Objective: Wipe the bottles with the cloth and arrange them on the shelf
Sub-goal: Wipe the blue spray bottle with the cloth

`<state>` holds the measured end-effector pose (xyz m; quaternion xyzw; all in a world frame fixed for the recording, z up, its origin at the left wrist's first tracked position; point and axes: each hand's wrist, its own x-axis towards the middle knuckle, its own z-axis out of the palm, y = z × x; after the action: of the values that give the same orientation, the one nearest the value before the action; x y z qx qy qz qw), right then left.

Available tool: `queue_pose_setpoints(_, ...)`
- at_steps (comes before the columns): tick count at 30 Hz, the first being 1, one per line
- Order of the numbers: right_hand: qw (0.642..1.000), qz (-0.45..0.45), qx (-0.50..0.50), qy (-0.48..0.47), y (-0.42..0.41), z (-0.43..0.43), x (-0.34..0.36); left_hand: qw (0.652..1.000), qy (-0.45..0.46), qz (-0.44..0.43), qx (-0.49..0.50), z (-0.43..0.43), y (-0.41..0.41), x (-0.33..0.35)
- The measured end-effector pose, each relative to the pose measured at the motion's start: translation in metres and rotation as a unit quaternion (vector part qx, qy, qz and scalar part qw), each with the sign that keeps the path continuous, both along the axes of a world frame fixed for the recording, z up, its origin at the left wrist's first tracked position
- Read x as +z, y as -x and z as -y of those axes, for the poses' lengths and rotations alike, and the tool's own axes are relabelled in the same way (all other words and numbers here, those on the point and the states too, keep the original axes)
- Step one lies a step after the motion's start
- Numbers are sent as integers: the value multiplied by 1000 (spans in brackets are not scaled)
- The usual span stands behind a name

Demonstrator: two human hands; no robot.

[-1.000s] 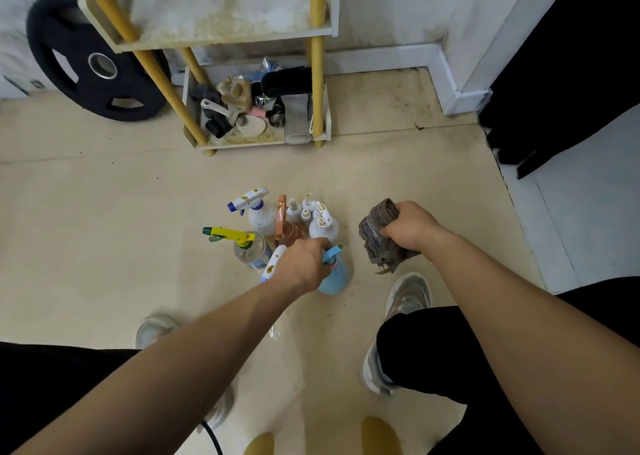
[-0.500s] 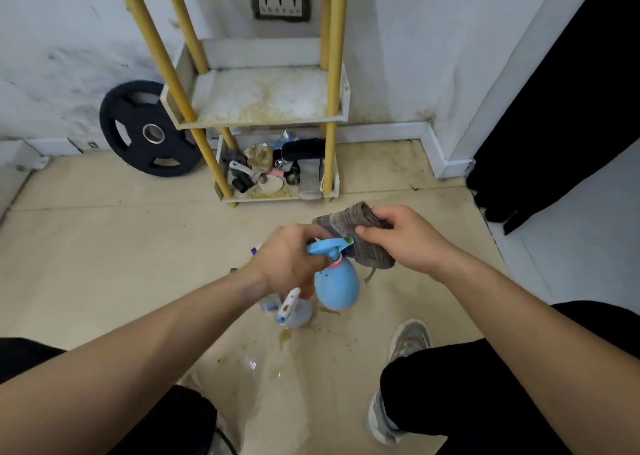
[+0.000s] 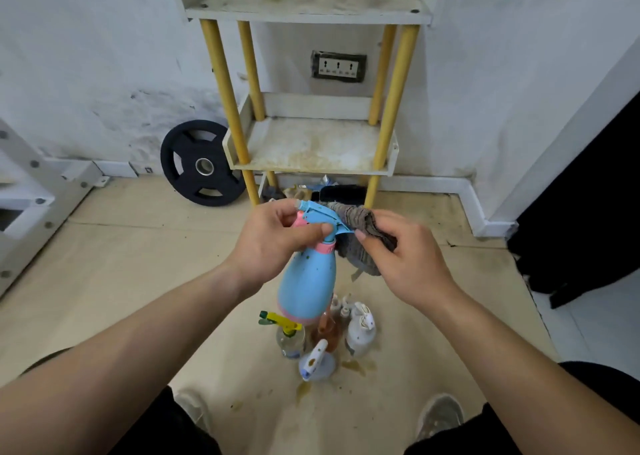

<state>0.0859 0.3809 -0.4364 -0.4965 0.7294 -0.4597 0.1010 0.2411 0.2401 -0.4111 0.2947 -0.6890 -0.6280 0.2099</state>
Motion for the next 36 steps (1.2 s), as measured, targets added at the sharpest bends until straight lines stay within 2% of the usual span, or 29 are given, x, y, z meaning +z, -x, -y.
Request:
queue_pose_setpoints(3,988,150,-28,23,-14,17,-5,1000,-8,-12,26,7,1,-6)
queue_pose_setpoints(6,968,239,-2,75,-23,35,-3,998,-20,-41,41,18,6,-11)
queue_pose_setpoints(8,970,229,20,80,-27,41,-1,998,-25,-54,37,20,9,-13)
queue_pose_setpoints(12,998,1,17,58,-25,46,-10,999,-11,-27,29,16,14,-28)
queue_pose_setpoints(14,998,-33,38,46,-19,49,-12,999,-17,-20,35,14,15,-31)
queue_pose_setpoints(16,998,-14,50,31,-13,49,-12,998,-36,-19,50,15,15,-30)
queue_pose_setpoints(20,989,145,-14,3,2,48,-17,992,-86,-43,77,24,14,-21)
queue_pose_setpoints(23,974,224,-12,35,2,50,-22,991,-100,-52,66,29,13,-14)
queue_pose_setpoints(27,965,254,22,65,-6,51,-9,994,-99,-34,38,21,15,-15)
queue_pose_setpoints(31,986,154,48,37,-11,53,-6,994,-105,-31,27,11,19,-21)
queue_pose_setpoints(32,984,163,53,43,-11,54,-5,994,-103,-33,29,9,20,-22)
queue_pose_setpoints(34,965,243,55,78,-9,56,-1,995,-89,-30,35,10,21,-23)
queue_pose_setpoints(36,938,326,-5,122,1,58,0,995,-80,-25,47,14,21,-21)
